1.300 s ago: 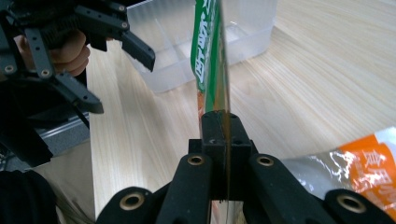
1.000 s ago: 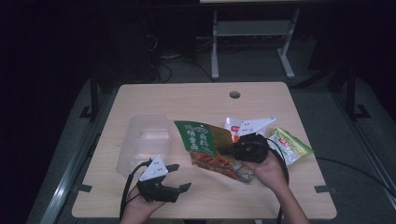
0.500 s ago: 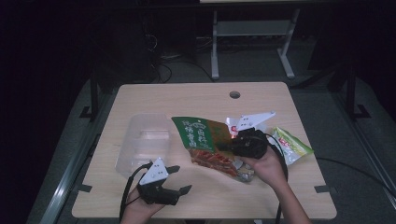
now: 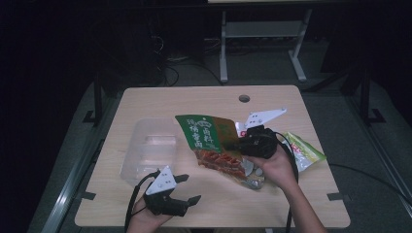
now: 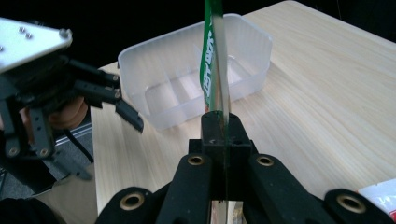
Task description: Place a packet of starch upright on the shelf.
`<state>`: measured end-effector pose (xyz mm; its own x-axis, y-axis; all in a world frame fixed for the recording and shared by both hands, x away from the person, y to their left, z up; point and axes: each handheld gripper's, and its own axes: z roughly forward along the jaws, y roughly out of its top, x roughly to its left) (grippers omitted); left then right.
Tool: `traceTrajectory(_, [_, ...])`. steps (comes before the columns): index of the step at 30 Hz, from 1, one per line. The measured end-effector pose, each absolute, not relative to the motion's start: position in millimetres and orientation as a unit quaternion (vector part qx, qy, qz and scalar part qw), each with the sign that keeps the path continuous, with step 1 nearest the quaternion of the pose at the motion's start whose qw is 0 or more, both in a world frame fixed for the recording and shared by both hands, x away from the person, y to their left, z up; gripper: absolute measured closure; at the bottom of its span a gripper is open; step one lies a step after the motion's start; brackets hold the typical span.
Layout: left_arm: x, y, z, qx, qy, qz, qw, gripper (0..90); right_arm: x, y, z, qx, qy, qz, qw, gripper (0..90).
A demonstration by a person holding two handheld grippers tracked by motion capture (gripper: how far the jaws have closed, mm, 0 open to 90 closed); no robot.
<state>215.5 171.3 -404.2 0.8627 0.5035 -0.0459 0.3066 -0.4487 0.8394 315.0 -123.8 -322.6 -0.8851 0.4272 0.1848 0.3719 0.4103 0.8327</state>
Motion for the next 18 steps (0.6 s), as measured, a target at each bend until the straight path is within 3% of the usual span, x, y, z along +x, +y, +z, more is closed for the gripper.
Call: traceTrajectory(18, [206.9,175.2,-410.0,0.848,0.239,0.095,0.464,24.5,337.5,-83.4,-290.1,0.213,0.833,0.509,0.029,90.0])
